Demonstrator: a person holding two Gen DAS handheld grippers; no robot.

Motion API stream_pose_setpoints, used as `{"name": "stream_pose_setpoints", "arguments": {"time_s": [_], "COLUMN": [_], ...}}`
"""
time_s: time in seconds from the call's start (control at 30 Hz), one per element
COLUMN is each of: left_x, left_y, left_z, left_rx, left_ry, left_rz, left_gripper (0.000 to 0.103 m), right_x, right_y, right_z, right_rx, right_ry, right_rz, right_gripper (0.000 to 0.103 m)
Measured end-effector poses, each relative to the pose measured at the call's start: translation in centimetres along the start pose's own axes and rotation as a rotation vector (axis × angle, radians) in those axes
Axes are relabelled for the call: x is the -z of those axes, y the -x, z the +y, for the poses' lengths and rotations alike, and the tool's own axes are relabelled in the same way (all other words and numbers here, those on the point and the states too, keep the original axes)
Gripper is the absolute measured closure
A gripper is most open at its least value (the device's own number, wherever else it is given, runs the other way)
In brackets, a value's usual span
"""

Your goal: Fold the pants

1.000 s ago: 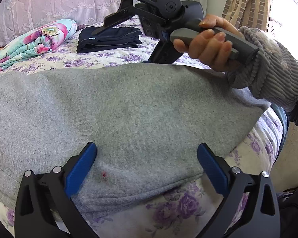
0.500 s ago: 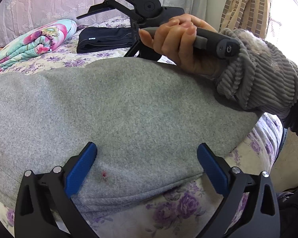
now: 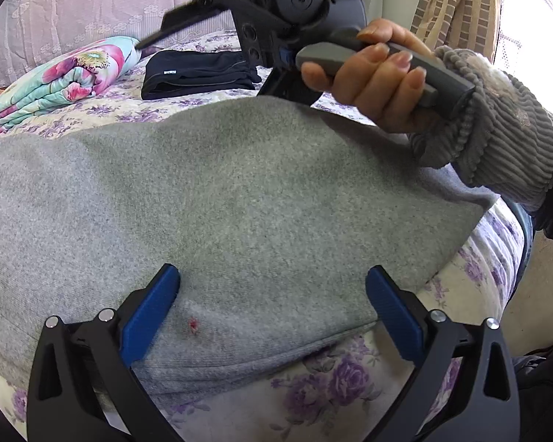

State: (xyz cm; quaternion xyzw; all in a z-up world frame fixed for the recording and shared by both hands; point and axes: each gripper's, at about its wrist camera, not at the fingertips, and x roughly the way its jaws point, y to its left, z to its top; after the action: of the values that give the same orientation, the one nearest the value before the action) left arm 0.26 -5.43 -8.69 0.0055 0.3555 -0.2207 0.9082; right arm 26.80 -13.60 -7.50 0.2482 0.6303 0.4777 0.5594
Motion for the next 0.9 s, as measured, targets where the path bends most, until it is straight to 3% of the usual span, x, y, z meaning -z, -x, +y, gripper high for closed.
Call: {"name": "stream_pose_setpoints", "arguments": {"time_s": [0.13, 0.2, 0.33, 0.37, 0.47, 0.53, 0.6, 0.7, 0.77, 0.83, 0.9], "left_x": [0.0, 0.0, 0.0, 0.0, 0.0, 0.0, 0.0, 0.1, 0.1, 0.1, 0.1], "left_y": [0.0, -0.1, 0.0, 0.0, 0.0, 0.0, 0.0, 0.0, 0.0, 0.0, 0.0], "left_z": [-0.1, -0.1, -0.1, -0.1, -0.1, -0.1, -0.1, 0.0, 0.0, 0.0, 0.1], "left_rx": [-0.003, -0.002, -0.002, -0.003, 0.001, 0.000, 0.001, 0.001, 0.000, 0.001, 0.001], "left_ry": [0.000, 0.000, -0.001, -0.002, -0.002, 0.000, 0.002, 0.003, 0.003, 0.003, 0.003], "left_rz": [0.001, 0.002, 0.001, 0.001, -0.001, -0.003, -0.005, -0.006, -0.005, -0.006, -0.005], "left_gripper": [0.005, 0.005, 0.004, 0.005, 0.004, 0.004, 0.004, 0.004, 0.004, 0.004, 0.004], "right_x": [-2.2, -3.1, -3.7, -3.8, -3.6, -2.7, -1.3, 0.7, 0.9, 0.3, -0.1], "right_y": [-1.7, -1.7, 1.9, 2.6, 3.5, 3.3, 2.6, 1.2, 0.3, -0.4, -0.6], "right_z": [-1.1, -2.5, -3.3, -3.2, -2.1, -1.9, -1.7, 0.0, 0.9, 0.0, -1.1], "right_rx": [-0.041, -0.078, -0.270, -0.254, -0.067, 0.035, 0.040, 0.008, 0.084, 0.112, 0.114], "right_ry": [-0.081, -0.157, -0.185, -0.184, -0.120, -0.108, -0.092, -0.016, 0.044, 0.000, -0.048], "right_rz": [0.003, -0.074, -0.325, -0.337, -0.259, -0.158, -0.052, 0.029, 0.017, 0.002, -0.018], "right_gripper": [0.005, 0.005, 0.008, 0.008, 0.008, 0.007, 0.007, 0.008, 0.015, 0.047, 0.060]}}
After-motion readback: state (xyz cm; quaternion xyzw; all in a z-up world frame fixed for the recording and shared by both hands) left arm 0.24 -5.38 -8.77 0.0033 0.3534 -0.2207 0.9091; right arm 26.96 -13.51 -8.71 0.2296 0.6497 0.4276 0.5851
